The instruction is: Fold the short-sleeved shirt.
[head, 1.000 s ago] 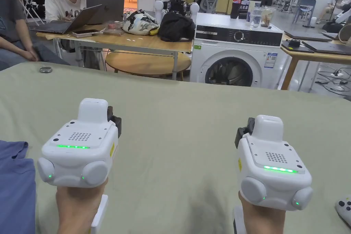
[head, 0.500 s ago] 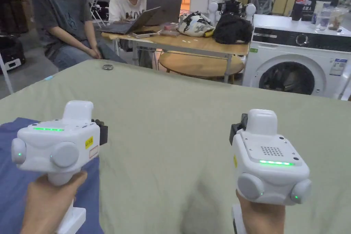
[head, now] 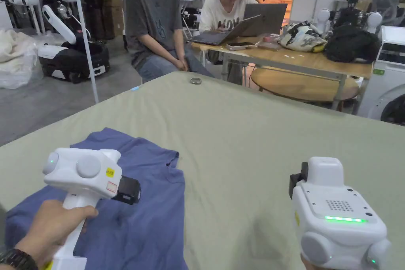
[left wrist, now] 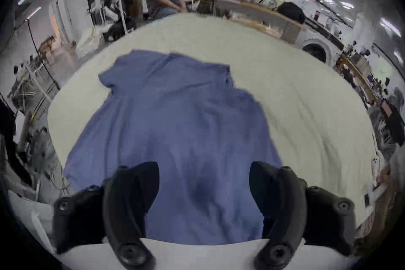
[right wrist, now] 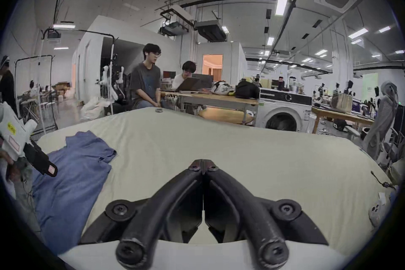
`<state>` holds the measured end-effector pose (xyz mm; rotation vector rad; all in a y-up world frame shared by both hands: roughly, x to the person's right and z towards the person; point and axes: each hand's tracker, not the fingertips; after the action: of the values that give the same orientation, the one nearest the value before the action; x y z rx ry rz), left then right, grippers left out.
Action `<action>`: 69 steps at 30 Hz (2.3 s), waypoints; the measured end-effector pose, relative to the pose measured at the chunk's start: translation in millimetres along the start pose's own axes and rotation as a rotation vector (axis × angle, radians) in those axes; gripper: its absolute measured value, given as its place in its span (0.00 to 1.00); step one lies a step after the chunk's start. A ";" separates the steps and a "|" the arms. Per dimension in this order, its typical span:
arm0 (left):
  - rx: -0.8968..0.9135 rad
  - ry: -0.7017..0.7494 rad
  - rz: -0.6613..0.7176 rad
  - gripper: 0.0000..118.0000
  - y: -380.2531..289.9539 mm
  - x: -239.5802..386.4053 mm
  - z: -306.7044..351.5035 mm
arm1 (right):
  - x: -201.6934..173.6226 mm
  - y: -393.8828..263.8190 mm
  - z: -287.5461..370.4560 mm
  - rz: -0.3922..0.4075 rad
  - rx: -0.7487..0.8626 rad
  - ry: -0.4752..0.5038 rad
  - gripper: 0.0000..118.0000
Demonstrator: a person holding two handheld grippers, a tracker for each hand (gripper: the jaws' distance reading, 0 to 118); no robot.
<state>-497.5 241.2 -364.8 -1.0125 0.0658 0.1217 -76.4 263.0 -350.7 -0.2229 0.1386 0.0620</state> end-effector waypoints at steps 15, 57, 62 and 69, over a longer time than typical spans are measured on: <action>-0.001 0.051 -0.117 0.01 -28.7 31.4 -43.5 | 28.9 -23.5 4.8 -0.020 -0.076 -0.050 0.00; 0.084 -0.927 -0.740 0.01 -121.8 565.8 55.2 | 319.2 -46.6 195.6 -0.162 -0.047 -0.629 0.00; -0.027 -0.873 -0.705 0.22 -151.2 566.1 18.4 | 321.3 -62.6 198.7 -0.178 -0.089 -0.628 0.00; 0.087 -0.874 -0.629 0.57 -131.7 520.5 43.5 | 307.1 -65.8 188.2 -0.192 -0.123 -0.558 0.00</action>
<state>35.8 246.1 -288.9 -0.7820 -1.0266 -0.0238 256.6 255.3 -198.8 -0.3328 -0.4429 -0.0596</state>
